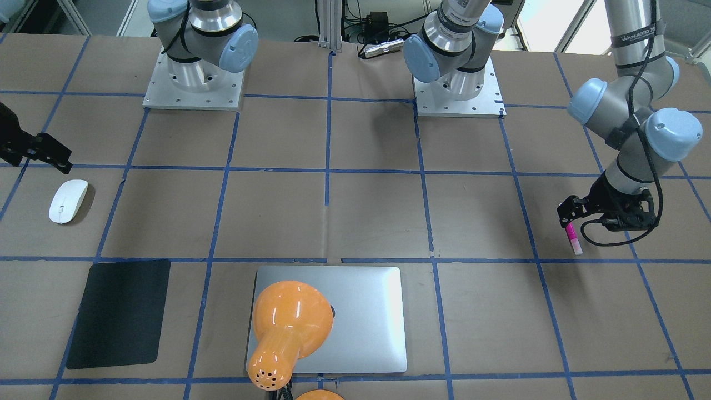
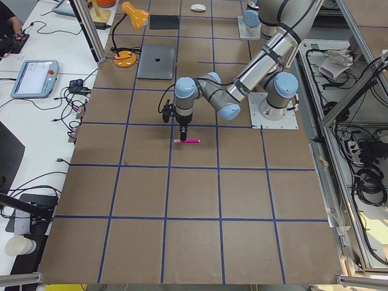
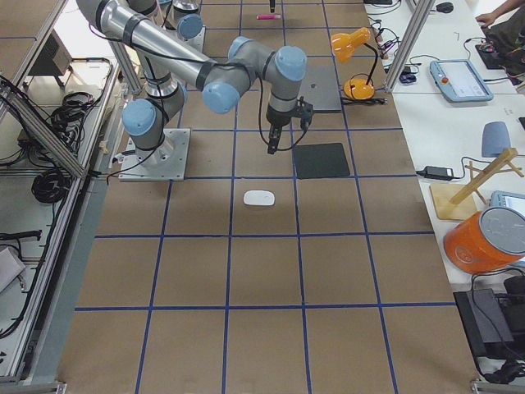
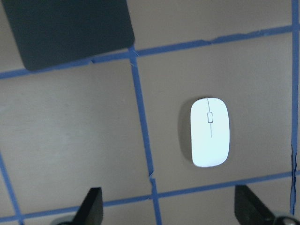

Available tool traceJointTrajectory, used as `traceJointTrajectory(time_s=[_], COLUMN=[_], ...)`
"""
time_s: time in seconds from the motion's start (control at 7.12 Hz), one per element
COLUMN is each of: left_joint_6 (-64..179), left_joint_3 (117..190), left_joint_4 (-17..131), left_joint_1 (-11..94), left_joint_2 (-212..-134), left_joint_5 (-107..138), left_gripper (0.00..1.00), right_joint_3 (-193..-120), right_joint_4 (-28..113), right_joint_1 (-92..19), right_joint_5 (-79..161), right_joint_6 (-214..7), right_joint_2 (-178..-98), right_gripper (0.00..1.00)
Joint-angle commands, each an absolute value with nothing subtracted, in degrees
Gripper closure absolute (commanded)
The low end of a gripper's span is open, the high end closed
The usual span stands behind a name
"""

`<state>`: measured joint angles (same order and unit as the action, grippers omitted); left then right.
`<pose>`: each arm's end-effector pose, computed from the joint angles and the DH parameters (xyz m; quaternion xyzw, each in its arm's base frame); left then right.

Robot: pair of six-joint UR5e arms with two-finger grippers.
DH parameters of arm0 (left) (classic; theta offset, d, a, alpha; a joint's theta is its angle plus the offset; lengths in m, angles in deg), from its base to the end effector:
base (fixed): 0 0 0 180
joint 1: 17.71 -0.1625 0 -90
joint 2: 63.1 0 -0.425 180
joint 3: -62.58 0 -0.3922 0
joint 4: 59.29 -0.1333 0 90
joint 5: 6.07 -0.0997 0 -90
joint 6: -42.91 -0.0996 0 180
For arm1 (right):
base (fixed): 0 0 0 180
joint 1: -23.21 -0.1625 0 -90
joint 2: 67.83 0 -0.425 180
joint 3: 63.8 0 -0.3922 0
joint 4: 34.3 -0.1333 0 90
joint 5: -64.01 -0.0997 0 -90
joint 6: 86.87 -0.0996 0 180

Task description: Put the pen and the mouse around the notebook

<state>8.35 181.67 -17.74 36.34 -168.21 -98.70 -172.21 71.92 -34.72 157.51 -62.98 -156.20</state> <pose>0.1886 -0.4793 0.2075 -0.0130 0.9990 -0.0170 0.0401 -0.1435 -0.4687 0.3471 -0.0702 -0.9965 -0.0437 0.0113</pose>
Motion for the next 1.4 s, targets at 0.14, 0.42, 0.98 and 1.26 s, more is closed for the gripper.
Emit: traceJointTrajectory(time_s=[0.14, 0.42, 0.98, 1.26], left_joint_6=[9.5, 9.3, 9.1, 9.1], left_joint_3=[182.6, 182.5, 182.4, 182.6], left_joint_4=[-18.3, -18.4, -18.6, -18.2], left_joint_1=[35.5, 35.5, 35.5, 35.6], left_joint_2=[-170.1, -171.3, -171.8, -171.4], left_joint_5=[-98.6, -99.0, -99.1, -99.1], left_gripper=[0.38, 0.42, 1.0, 1.0], right_joint_3=[-186.2, -186.1, -186.4, -186.2], right_joint_4=[89.8, 93.3, 96.6, 97.2], right_joint_1=[-28.5, -28.4, -27.6, -26.2], right_joint_5=[157.5, 157.5, 160.3, 160.1], right_joint_6=[-52.2, -50.7, -47.6, -46.1], right_joint_2=[-153.5, -148.8, -145.8, -143.8], right_gripper=[0.0, 0.0, 0.0, 0.0])
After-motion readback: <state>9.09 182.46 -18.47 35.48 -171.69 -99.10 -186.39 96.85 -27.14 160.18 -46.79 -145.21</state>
